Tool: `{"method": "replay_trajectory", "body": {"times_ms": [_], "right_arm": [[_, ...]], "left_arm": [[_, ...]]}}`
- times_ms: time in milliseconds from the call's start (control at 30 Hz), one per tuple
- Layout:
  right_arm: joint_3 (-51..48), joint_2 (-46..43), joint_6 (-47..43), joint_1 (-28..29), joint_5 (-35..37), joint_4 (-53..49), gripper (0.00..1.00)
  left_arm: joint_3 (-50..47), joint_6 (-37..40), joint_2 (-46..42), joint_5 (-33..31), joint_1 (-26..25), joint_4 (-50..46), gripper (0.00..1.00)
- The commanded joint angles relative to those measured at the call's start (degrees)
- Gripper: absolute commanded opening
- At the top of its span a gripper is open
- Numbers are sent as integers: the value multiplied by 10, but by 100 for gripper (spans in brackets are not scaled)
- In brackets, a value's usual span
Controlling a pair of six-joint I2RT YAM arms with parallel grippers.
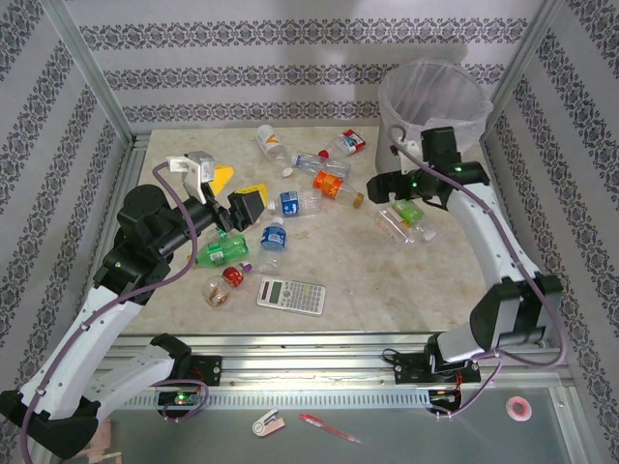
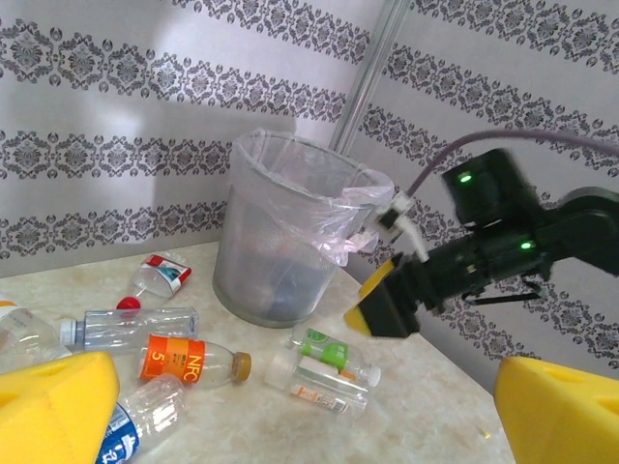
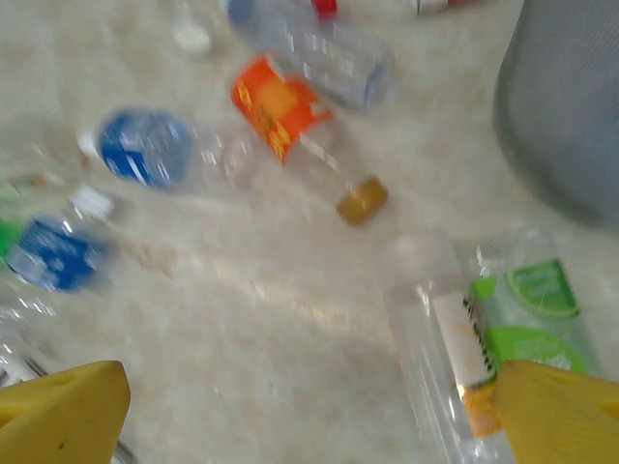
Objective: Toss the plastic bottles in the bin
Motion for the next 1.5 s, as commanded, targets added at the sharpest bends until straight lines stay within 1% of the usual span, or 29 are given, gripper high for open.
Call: {"method": "replay_trajectory", "body": {"times_ms": [0, 200, 433, 1000, 1167, 1233, 1467], "right_arm": [[11, 65, -49, 16, 59, -96, 97], [23, 135, -72, 31, 106, -121, 95], [36, 177, -82, 35, 151, -131, 93], [60, 246, -89, 40, 160, -119, 88], [58, 259, -87, 46, 144, -113, 86], [59, 267, -88, 49, 123, -113, 84], [55, 282, -78, 62, 119, -112, 83]], "left_arm": [[13, 14, 2, 15, -9, -2, 100], [9, 11, -7, 8, -10, -3, 100], [7, 11, -20, -4, -10, -14, 100], [13, 15, -12, -8, -11, -16, 100], [13, 16, -13, -8, -11, -17, 100], [12, 16, -12, -8, -11, -17, 100], [10, 16, -12, -8, -11, -16, 100]]}}
